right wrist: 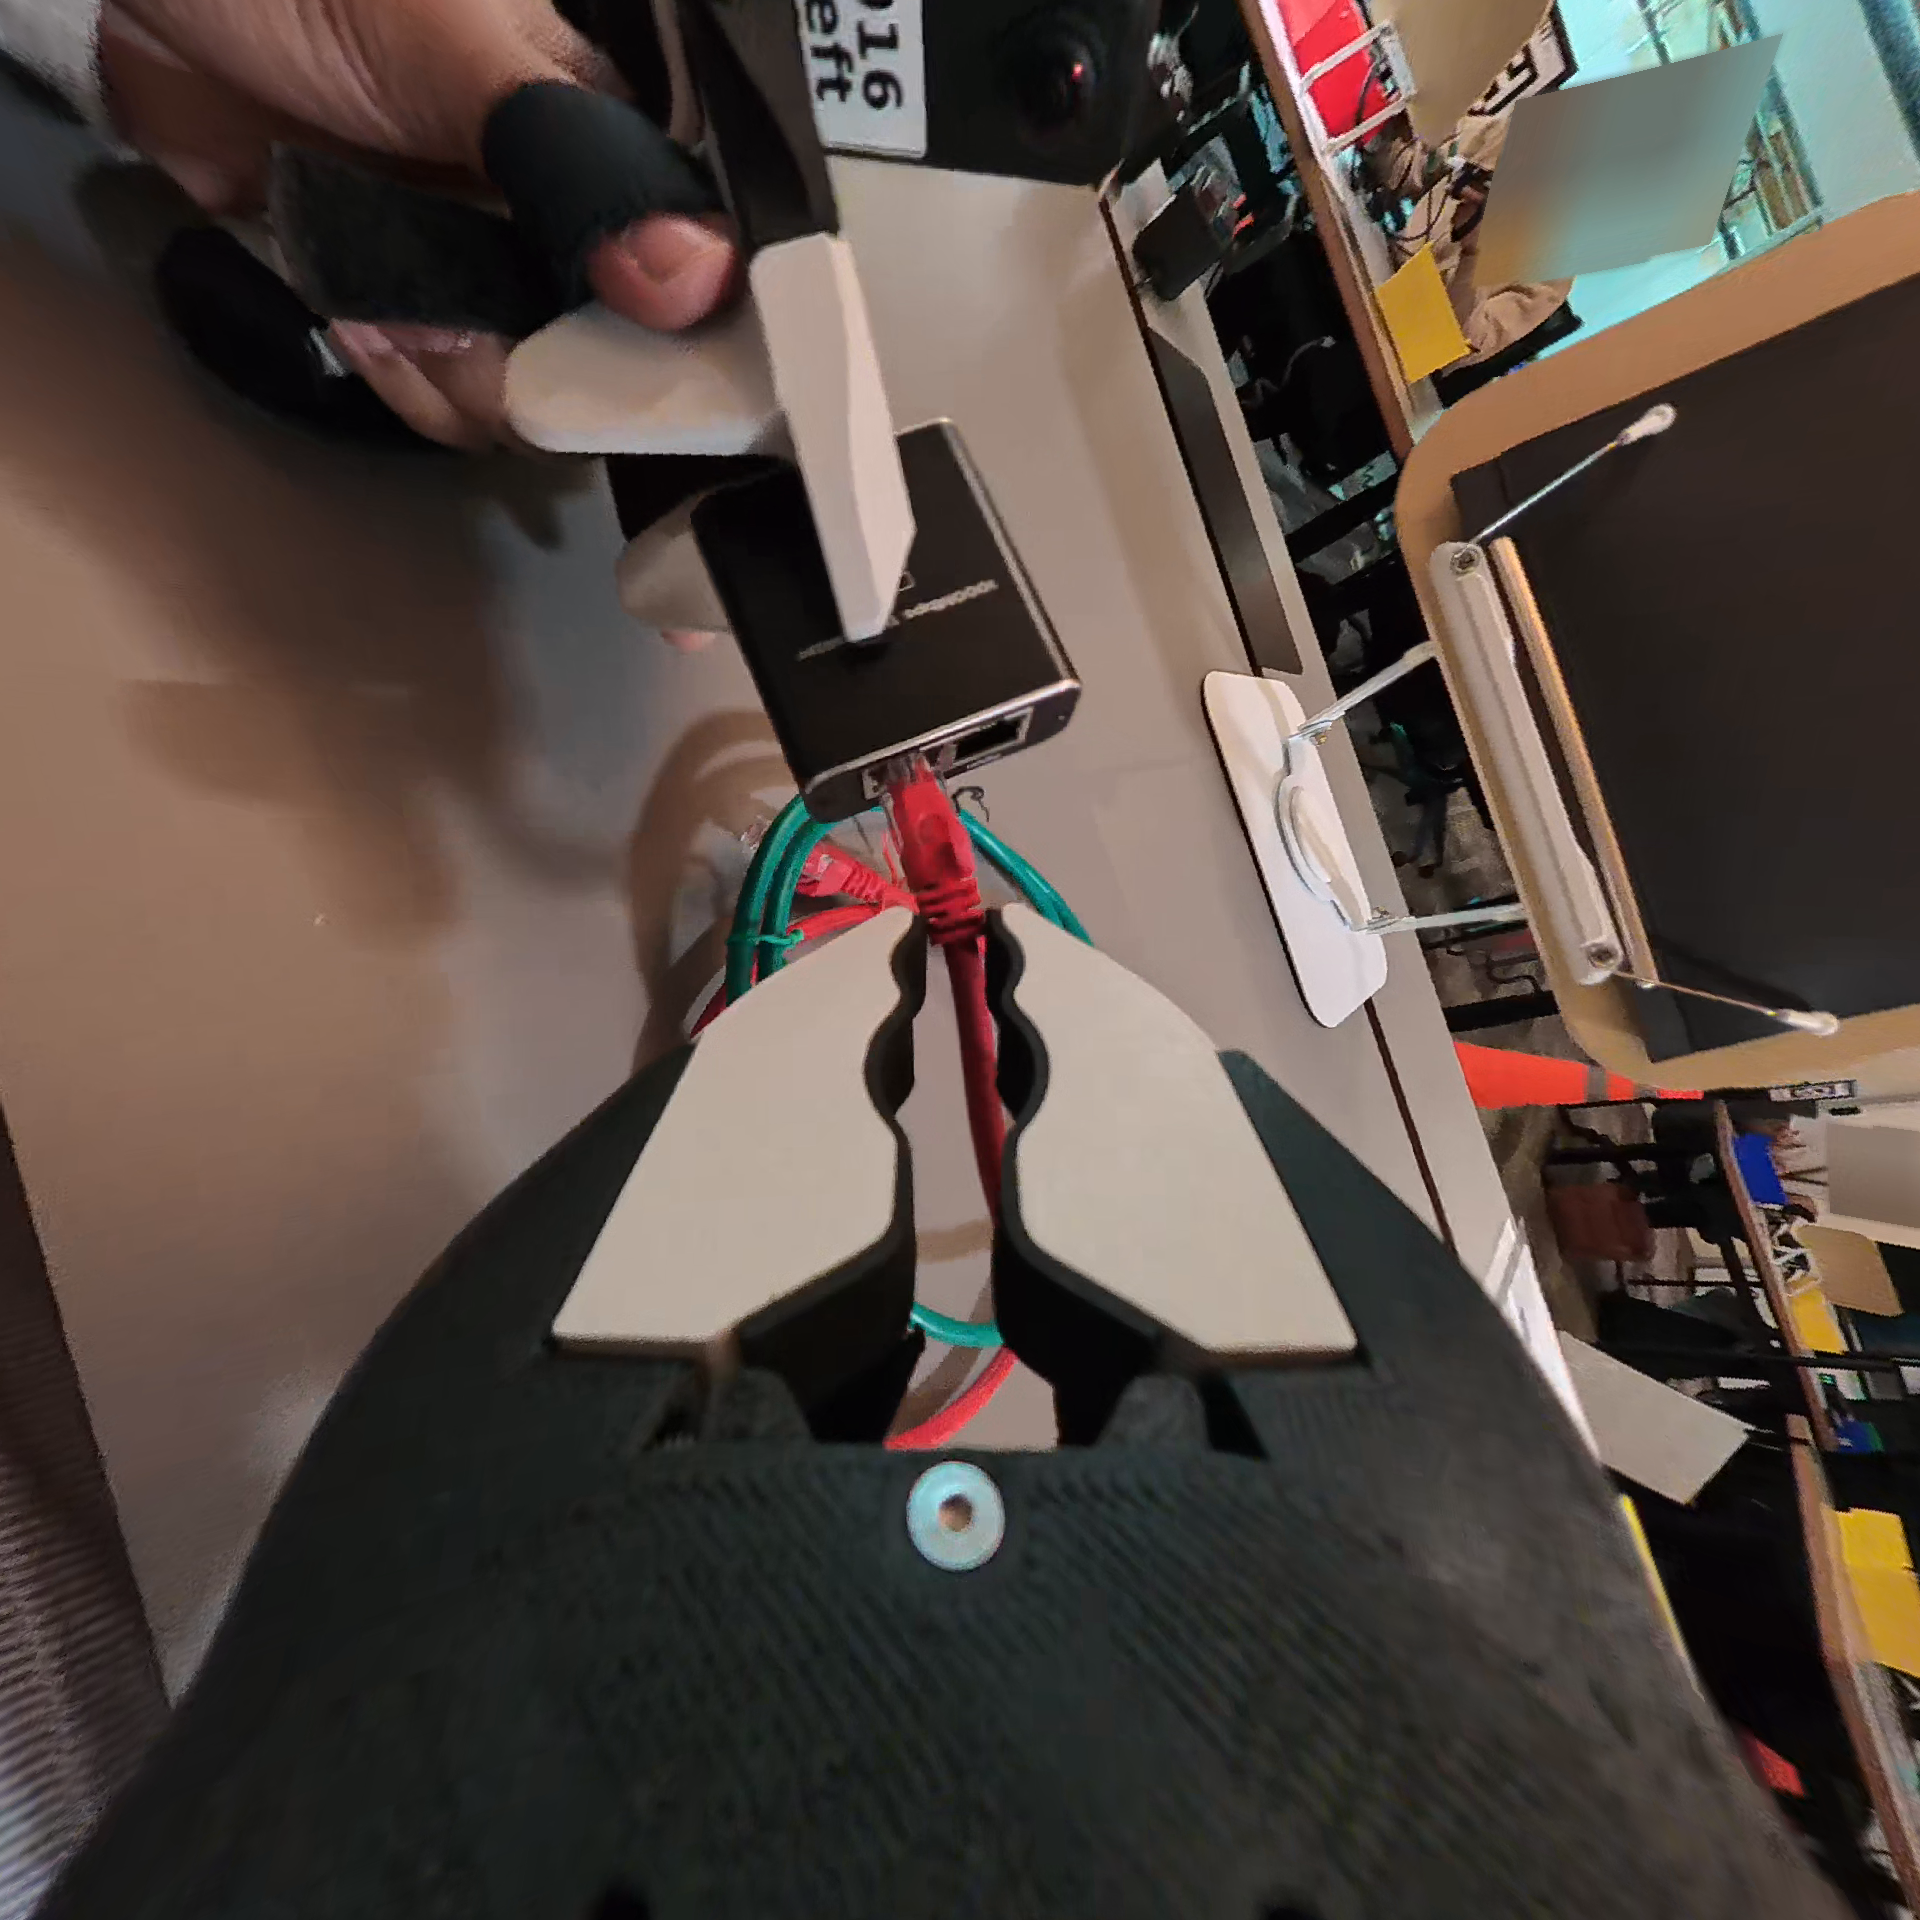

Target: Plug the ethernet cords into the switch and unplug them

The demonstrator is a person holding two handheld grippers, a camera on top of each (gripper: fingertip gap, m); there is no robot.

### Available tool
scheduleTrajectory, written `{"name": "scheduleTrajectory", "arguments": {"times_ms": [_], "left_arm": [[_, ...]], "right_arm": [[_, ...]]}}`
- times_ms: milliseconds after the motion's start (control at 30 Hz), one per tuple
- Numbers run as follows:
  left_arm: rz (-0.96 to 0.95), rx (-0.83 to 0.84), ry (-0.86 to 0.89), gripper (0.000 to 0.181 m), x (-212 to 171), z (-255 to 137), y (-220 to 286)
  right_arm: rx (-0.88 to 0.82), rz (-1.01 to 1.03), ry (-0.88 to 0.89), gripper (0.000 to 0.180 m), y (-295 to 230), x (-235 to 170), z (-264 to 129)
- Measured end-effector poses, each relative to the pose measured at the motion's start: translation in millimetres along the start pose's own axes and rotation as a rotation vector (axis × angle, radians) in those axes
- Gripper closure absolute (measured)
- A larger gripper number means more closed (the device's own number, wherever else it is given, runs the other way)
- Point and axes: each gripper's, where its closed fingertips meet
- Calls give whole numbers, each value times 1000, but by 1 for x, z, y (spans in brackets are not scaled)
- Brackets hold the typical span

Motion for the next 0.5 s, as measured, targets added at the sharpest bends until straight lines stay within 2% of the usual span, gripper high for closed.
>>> {"name": "scheduleTrajectory", "arguments": {"times_ms": [33, 167, 267, 400, 500], "left_arm": [[-3, -1, -4, 156, -1, 0, 0], [16, 4, 15, 156, 2, 0, 1], [13, -17, 88, 156, 13, -3, 5], [-22, -19, 170, 156, 23, -11, 2], [-1, 12, 198, 157, 26, -14, -3]], "right_arm": [[-7, 11, 13, 169, 1, 0, 0], [-39, 27, 47, 169, 6, 0, 1], [-142, 3, 72, 168, 17, 2, 1], [-292, -12, 142, 135, 36, 12, -8], [-331, 82, 229, 124, 46, 19, -18]]}}
Point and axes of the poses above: each gripper's, where its closed fingertips meet, z out along the fingers, x out of its top, y = z × x across the jaws, and after that the axes turned 9 degrees about -z, right-handed
